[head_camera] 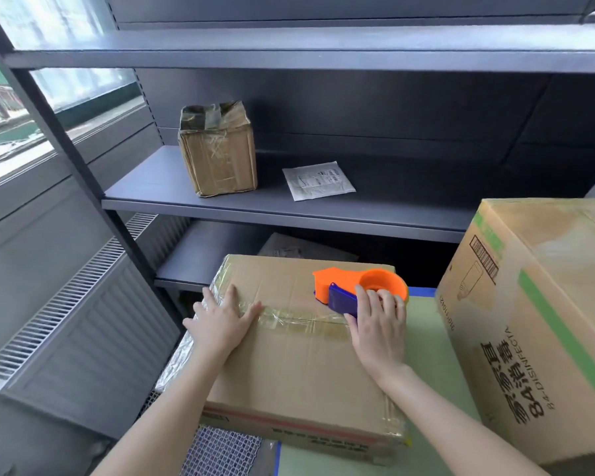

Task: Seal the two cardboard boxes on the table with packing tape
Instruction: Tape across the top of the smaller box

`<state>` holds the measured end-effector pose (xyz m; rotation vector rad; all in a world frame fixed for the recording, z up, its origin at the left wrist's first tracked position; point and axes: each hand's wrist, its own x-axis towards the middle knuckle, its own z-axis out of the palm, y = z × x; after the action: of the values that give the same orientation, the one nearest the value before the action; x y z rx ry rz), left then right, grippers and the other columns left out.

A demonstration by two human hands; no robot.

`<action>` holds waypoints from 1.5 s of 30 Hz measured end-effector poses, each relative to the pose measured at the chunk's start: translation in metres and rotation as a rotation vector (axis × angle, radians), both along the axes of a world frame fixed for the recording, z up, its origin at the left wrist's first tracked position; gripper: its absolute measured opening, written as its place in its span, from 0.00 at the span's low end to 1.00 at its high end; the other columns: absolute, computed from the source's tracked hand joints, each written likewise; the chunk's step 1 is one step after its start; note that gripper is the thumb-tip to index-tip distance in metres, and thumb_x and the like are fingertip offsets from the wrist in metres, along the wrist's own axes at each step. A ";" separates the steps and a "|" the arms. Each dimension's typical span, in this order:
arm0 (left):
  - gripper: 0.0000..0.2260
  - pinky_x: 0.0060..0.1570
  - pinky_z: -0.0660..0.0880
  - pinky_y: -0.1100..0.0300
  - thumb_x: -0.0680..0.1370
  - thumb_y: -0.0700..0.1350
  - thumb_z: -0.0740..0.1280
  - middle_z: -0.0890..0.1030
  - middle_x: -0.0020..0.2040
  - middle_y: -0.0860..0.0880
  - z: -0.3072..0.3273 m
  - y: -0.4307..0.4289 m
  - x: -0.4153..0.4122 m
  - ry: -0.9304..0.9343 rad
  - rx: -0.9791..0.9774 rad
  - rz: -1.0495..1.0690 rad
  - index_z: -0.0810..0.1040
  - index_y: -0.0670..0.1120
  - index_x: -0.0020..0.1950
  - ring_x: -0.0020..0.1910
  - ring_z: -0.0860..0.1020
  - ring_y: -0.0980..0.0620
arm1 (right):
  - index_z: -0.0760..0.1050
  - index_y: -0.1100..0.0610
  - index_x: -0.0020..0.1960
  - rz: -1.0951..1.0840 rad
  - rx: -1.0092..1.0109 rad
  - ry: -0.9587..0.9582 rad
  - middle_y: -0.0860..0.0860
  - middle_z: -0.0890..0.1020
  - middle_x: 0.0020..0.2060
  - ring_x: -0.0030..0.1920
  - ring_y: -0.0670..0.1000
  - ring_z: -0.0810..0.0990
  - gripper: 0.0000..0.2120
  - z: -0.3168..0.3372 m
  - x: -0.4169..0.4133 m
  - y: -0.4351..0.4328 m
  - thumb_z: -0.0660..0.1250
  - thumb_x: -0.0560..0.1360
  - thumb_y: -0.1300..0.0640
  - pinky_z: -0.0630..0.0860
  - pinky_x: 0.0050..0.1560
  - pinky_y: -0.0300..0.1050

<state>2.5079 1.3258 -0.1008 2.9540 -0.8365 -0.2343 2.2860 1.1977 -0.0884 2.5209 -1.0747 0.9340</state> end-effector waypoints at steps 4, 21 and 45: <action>0.37 0.54 0.66 0.48 0.67 0.77 0.50 0.64 0.69 0.46 0.008 0.004 -0.004 0.004 0.044 0.035 0.60 0.59 0.70 0.62 0.68 0.42 | 0.79 0.62 0.53 0.076 0.002 -0.041 0.53 0.81 0.40 0.40 0.58 0.79 0.26 0.002 0.000 0.001 0.81 0.58 0.55 0.68 0.52 0.53; 0.49 0.33 0.69 0.59 0.71 0.74 0.44 0.74 0.61 0.40 0.032 0.005 -0.124 0.052 0.342 0.170 0.45 0.36 0.76 0.55 0.76 0.47 | 0.80 0.61 0.50 0.177 0.140 0.135 0.54 0.79 0.35 0.34 0.57 0.78 0.30 0.027 -0.019 0.006 0.83 0.52 0.52 0.75 0.36 0.46; 0.25 0.63 0.65 0.50 0.80 0.61 0.49 0.63 0.73 0.52 0.018 0.007 -0.082 -0.158 0.087 -0.536 0.58 0.52 0.74 0.71 0.62 0.49 | 0.48 0.58 0.76 0.489 0.594 0.691 0.60 0.46 0.76 0.75 0.61 0.41 0.43 0.019 -0.041 0.104 0.63 0.71 0.40 0.38 0.72 0.55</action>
<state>2.4263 1.3325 -0.0824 2.7835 -1.6695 -0.0587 2.2451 1.3012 -0.0697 3.2657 -0.5637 -0.2771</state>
